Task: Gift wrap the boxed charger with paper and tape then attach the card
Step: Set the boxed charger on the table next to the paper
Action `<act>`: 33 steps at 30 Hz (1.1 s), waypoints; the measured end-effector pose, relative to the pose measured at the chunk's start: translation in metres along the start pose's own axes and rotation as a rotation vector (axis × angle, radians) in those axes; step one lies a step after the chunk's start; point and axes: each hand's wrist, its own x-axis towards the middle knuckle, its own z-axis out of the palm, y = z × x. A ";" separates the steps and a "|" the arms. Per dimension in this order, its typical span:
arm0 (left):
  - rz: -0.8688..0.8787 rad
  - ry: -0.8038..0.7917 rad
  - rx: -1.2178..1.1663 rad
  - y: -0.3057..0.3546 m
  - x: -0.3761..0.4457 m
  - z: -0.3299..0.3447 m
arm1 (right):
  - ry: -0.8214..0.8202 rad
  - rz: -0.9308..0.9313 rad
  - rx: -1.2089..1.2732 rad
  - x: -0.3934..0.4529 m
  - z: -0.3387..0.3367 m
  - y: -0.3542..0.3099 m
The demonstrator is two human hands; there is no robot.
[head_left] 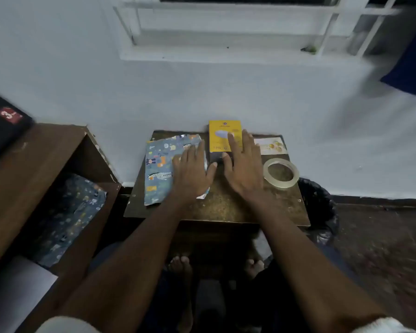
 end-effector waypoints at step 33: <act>-0.173 -0.047 -0.616 0.010 0.028 0.010 | -0.177 0.453 0.441 0.041 -0.001 -0.001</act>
